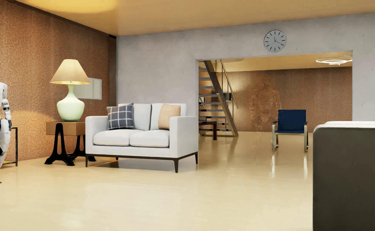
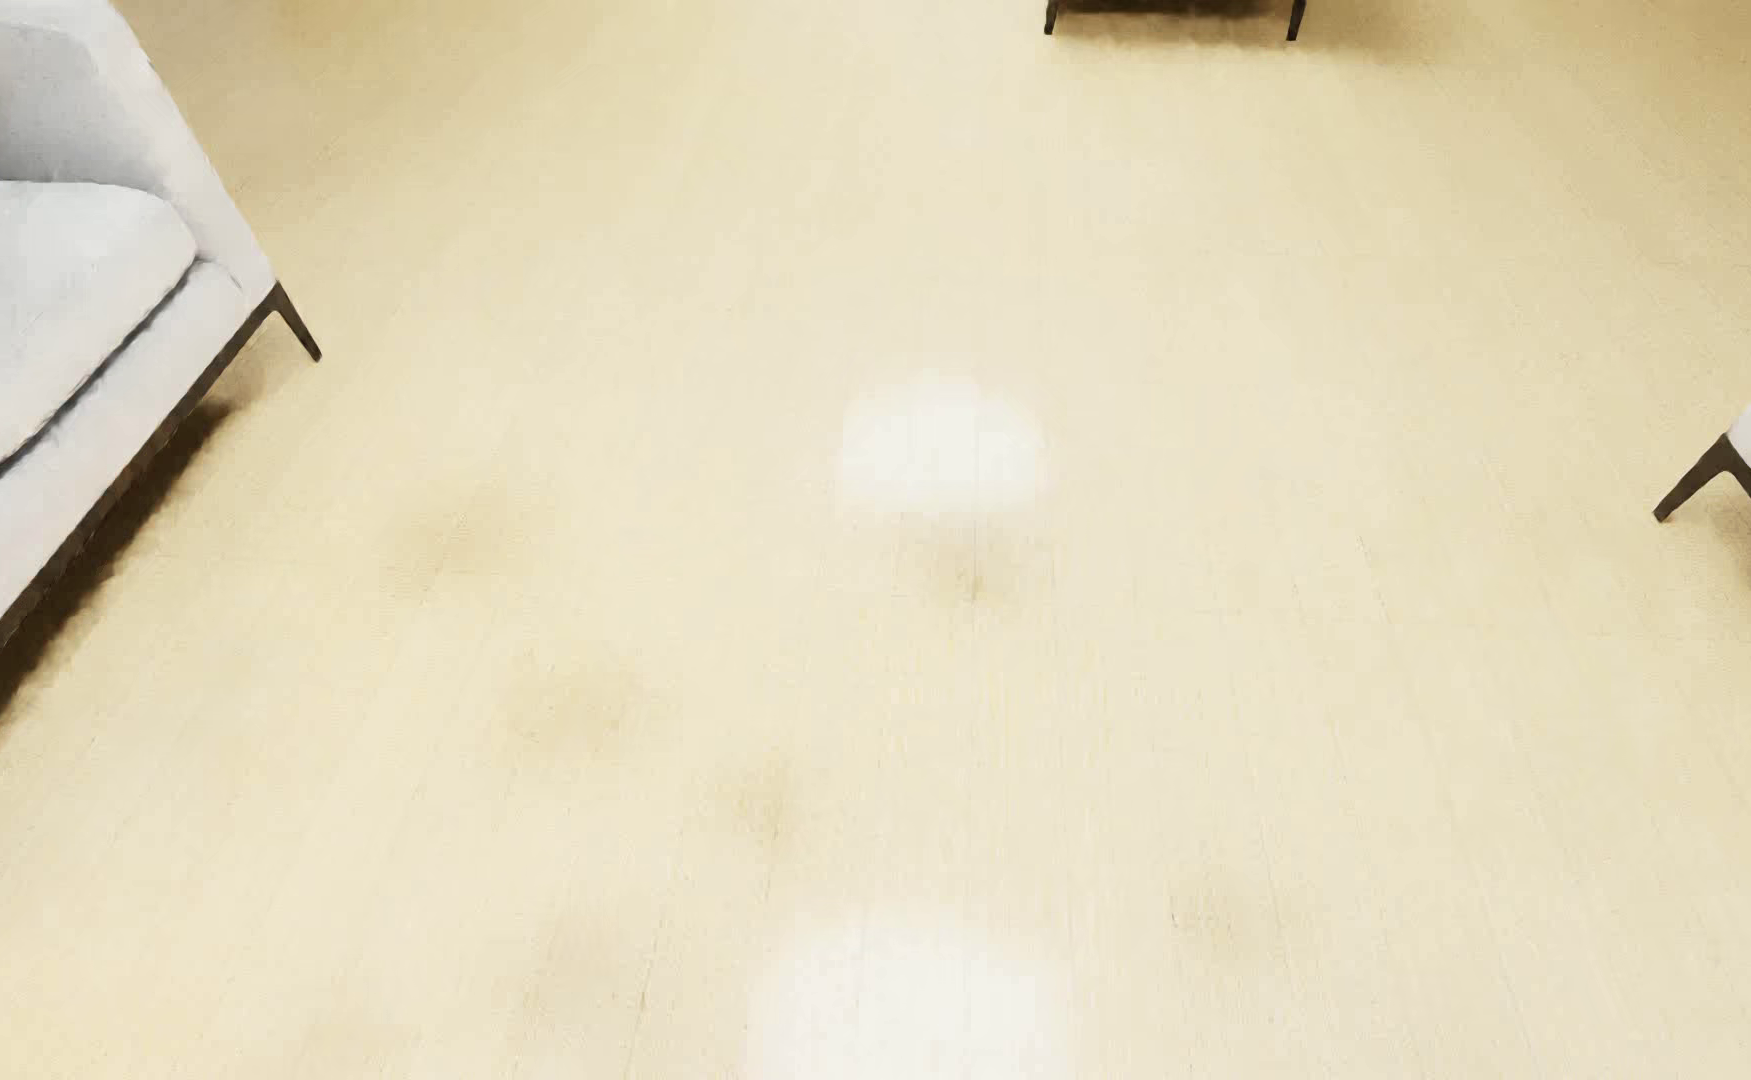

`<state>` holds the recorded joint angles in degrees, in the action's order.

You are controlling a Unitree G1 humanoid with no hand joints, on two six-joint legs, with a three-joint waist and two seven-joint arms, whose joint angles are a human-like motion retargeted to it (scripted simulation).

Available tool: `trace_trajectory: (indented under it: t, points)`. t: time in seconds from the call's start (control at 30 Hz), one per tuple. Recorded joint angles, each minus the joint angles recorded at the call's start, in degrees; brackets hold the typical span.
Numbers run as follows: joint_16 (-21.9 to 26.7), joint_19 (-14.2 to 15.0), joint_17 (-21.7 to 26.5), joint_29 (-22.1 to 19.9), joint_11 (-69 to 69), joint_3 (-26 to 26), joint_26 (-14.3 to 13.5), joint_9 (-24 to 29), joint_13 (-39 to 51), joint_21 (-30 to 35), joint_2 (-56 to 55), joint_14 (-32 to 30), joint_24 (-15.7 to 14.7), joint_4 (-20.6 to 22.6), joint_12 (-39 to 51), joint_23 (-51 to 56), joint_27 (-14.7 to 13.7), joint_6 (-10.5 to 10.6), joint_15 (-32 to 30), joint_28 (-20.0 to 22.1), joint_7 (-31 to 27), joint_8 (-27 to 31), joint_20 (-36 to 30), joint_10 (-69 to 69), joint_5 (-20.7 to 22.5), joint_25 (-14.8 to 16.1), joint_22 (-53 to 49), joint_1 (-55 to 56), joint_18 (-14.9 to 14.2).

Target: Move towards the chair

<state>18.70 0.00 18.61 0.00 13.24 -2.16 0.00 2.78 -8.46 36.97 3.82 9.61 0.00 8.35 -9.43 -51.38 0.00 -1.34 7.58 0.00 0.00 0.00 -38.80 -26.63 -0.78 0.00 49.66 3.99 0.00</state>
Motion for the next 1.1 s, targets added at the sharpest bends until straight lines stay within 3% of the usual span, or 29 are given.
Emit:
trace_trajectory:
  t: [0.03, 0.07, 0.1, 0.17, 0.23, 0.3, 0.47, 0.53, 0.6, 0.63, 0.7, 0.73, 0.8, 0.83, 0.87, 0.97, 1.0, 1.07, 1.1]
  points:
    - [-0.1, 0.0, 0.1, 0.0, 1.3, 1.5, 0.0, -0.2, -0.4, -3.8, -1.5, -0.9, 0.0, 0.6, 0.5, -0.7, 0.0, -0.1, 1.4, 0.0, 0.0, 0.0, -0.3, -0.8, -0.2, 0.0, 0.1, 1.4, 0.0]
    - [0.1, 0.0, -0.1, 0.0, -3.7, -1.8, 0.0, -1.0, -2.2, -5.5, 0.7, -0.5, 0.0, 1.4, -0.7, -0.5, 0.0, -0.8, 4.3, 0.0, 0.0, 0.0, -0.1, -1.5, -0.3, 0.0, -0.5, 0.9, 0.0]
    - [0.3, 0.0, 0.3, 0.0, 15.2, 0.3, 0.0, -0.1, -1.9, -4.2, -2.3, -1.2, 0.0, 1.0, 0.0, -0.3, 0.0, -0.2, 11.5, 0.0, 0.0, 0.0, -0.3, -2.1, 0.1, 0.0, -1.0, 1.2, 0.0]
    - [0.7, 0.0, 0.4, 0.0, 26.1, -0.7, 0.0, 1.3, -3.2, -4.3, -8.9, 2.4, 0.0, 1.9, 0.0, 0.2, 0.0, -0.7, 12.4, 0.0, 0.0, 0.0, 1.0, -2.1, -0.7, 0.0, -3.5, -0.8, 0.0]
    - [2.2, 0.0, -0.8, 0.0, 39.4, -2.1, 0.0, 4.3, -3.8, -4.8, -15.4, 4.8, 0.0, 1.8, 2.2, -1.2, 0.0, -1.5, 10.2, 0.0, 0.0, 0.0, -2.0, -2.5, -1.6, 0.0, -4.1, -5.0, 0.0]
    - [1.5, 0.0, -0.4, 0.0, 39.5, -7.9, 0.0, 3.2, -5.9, -4.6, -22.2, 8.1, 0.0, 0.3, 4.0, -1.0, 0.0, 0.0, 9.6, 0.0, 0.0, 0.0, -1.0, -0.8, -1.8, 0.0, -3.4, -6.7, 0.0]
    - [2.0, 0.0, 0.0, 0.0, 23.9, -12.8, 0.0, 4.2, -8.4, -5.1, -33.4, 19.6, 0.0, -1.3, 7.7, -5.2, 0.0, 0.3, -2.0, 0.0, 0.0, 0.0, 1.8, 3.8, -3.1, 0.0, -6.7, -19.2, 0.0]
    - [2.2, 0.0, 0.0, 0.0, 22.4, -14.9, 0.0, 4.7, -8.7, -5.7, -35.8, 20.3, 0.0, -2.1, 8.7, -6.2, 0.0, 0.3, -1.5, 0.0, 0.0, 0.0, 1.8, 3.7, -3.5, 0.0, -6.1, -22.7, 0.0]
    - [2.0, 0.0, 0.7, 0.0, 30.1, -17.7, 0.0, 4.5, -9.0, -4.8, -37.9, 16.6, 0.0, -4.1, 8.1, -6.2, 0.0, 1.2, -1.8, 0.0, 0.0, 0.0, -0.3, 2.3, -3.3, 0.0, -4.2, -24.9, 0.0]
    - [1.0, 0.0, 0.8, 0.0, 33.8, -18.4, 0.0, 4.3, -8.3, -3.3, -38.2, 11.4, 0.0, -6.0, 7.1, -7.3, 0.0, 2.7, -0.3, 0.0, 0.0, 0.0, -0.3, -0.3, -2.2, 0.0, -2.0, -24.6, 0.0]
    - [0.4, 0.0, 0.5, 0.0, 37.6, -17.2, 0.0, 3.4, -7.9, -5.4, -33.9, -5.7, 0.0, -7.4, 2.3, -7.2, 0.0, 2.6, 4.6, 0.0, 0.0, 0.0, 0.1, -13.5, -0.7, 0.0, -1.6, -21.2, 0.0]
    - [0.8, 0.0, 0.2, 0.0, 37.2, -14.0, 0.0, 4.1, -7.2, -6.6, -30.7, -12.9, 0.0, -7.6, 1.6, -7.0, 0.0, 2.6, 6.6, 0.0, 0.0, 0.0, -2.4, -23.8, 1.0, 0.0, -1.1, -16.7, 0.0]
    - [1.5, 0.0, -0.2, 0.0, 34.6, -10.1, 0.0, 4.5, -5.6, -6.9, -23.1, -12.7, 0.0, -7.4, -0.4, -3.6, 0.0, 1.6, 10.2, 0.0, 0.0, 0.0, -4.3, -46.3, 2.2, 0.0, -0.1, -3.4, 0.0]
    - [1.0, 0.0, -0.4, 0.0, 31.5, -5.4, 0.0, 5.2, -4.7, -8.0, -18.5, -12.5, 0.0, -5.8, -1.8, -1.1, 0.0, 0.4, 10.3, 0.0, 0.0, 0.0, -1.4, -50.3, 2.2, 0.0, 0.4, 2.5, 0.0]
    - [1.6, 0.0, -0.1, 0.0, 28.1, -1.7, 0.0, 5.1, -3.6, -7.5, -13.9, -12.8, 0.0, -5.0, -3.6, 1.4, 0.0, -0.5, 10.7, 0.0, 0.0, 0.0, -0.1, -48.8, 2.1, 0.0, -0.7, 8.4, 0.0]
    - [2.9, 0.0, 1.1, 0.0, 18.4, 7.0, 0.0, 5.7, -2.1, -10.5, 1.9, -25.2, 0.0, -3.3, -6.2, 7.8, 0.0, -2.8, 12.8, 0.0, 0.0, 0.0, -2.9, -19.8, 0.2, 0.0, 0.8, 17.3, 0.0]
    - [3.2, 0.0, 1.8, 0.0, 16.5, 9.1, 0.0, 5.2, -0.9, -10.6, 5.5, -21.5, 0.0, -3.4, -7.4, 9.4, 0.0, -2.9, 15.0, 0.0, 0.0, 0.0, -2.6, -9.6, 0.0, 0.0, 0.3, 19.3, 0.0]
    - [2.9, 0.0, 2.7, 0.0, 15.1, 10.3, 0.0, 4.0, 1.7, -11.1, 11.9, 4.6, 0.0, -3.3, -8.6, 10.3, 0.0, -3.1, 19.6, 0.0, 0.0, 0.0, -3.0, 1.2, 0.1, 0.0, 2.1, 21.4, 0.0]
    - [2.9, 0.0, 2.4, 0.0, 16.0, 12.0, 0.0, 3.8, 2.2, -12.6, 13.4, 7.5, 0.0, -4.0, -8.8, 9.7, 0.0, -3.2, 20.5, 0.0, 0.0, 0.0, -4.2, 0.5, 0.0, 0.0, 2.5, 22.8, 0.0]
